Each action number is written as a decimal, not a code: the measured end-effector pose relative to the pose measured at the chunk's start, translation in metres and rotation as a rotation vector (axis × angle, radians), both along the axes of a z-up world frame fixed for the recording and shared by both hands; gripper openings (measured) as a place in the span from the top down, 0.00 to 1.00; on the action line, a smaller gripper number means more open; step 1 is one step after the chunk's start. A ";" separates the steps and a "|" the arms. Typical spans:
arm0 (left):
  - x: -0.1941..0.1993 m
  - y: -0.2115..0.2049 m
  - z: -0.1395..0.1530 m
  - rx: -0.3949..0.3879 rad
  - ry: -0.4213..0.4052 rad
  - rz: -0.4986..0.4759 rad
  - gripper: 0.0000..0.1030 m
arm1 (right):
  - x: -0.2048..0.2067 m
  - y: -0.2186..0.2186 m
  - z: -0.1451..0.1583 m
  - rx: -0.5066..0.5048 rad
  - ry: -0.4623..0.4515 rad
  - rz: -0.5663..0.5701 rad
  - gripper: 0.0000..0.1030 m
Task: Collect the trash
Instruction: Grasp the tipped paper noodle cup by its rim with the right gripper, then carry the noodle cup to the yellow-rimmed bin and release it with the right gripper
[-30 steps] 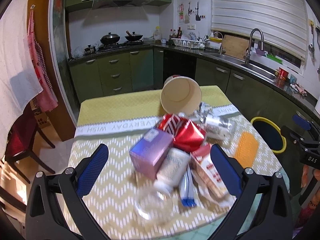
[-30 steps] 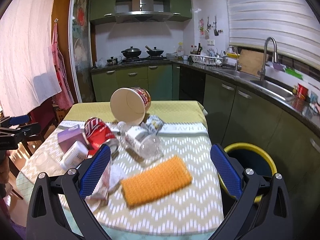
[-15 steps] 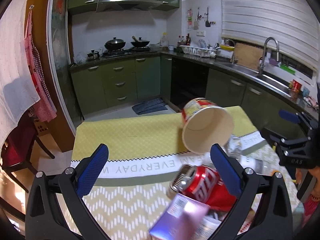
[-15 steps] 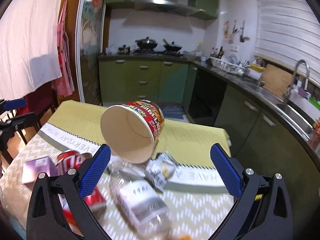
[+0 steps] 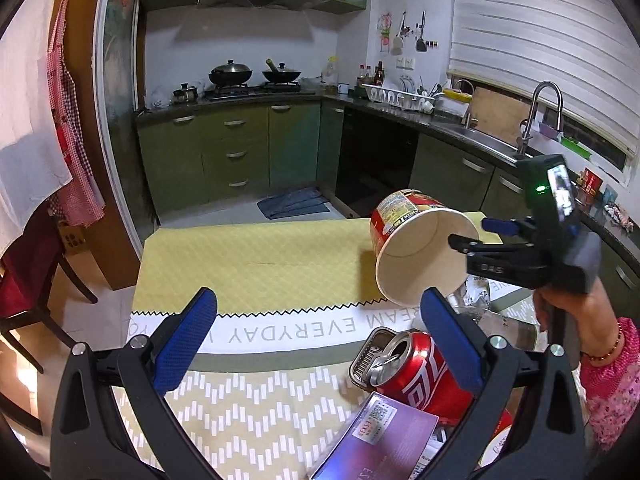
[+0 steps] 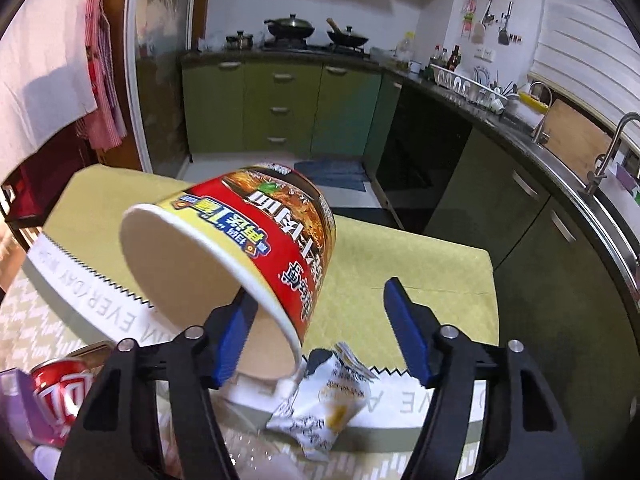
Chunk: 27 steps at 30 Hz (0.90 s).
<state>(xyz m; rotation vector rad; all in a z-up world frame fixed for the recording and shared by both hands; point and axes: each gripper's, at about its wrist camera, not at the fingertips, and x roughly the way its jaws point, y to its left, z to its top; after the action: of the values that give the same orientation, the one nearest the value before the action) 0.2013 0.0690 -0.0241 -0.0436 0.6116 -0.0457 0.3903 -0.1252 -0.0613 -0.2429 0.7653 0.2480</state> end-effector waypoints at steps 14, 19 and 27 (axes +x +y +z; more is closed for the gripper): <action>-0.005 0.002 0.002 0.007 -0.016 0.001 0.06 | 0.031 -0.004 -0.004 0.103 0.094 -0.028 0.93; -0.007 0.003 0.003 0.006 -0.023 -0.004 0.06 | 0.035 -0.026 0.025 0.224 0.118 -0.017 0.95; -0.011 0.000 0.005 0.002 -0.033 -0.027 0.06 | 0.003 -0.131 0.087 0.323 0.195 -0.058 0.96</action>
<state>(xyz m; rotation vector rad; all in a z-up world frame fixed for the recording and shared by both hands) 0.1903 0.0688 -0.0194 -0.0325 0.5794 -0.0714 0.3935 -0.2559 0.0259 0.1110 0.9105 0.3398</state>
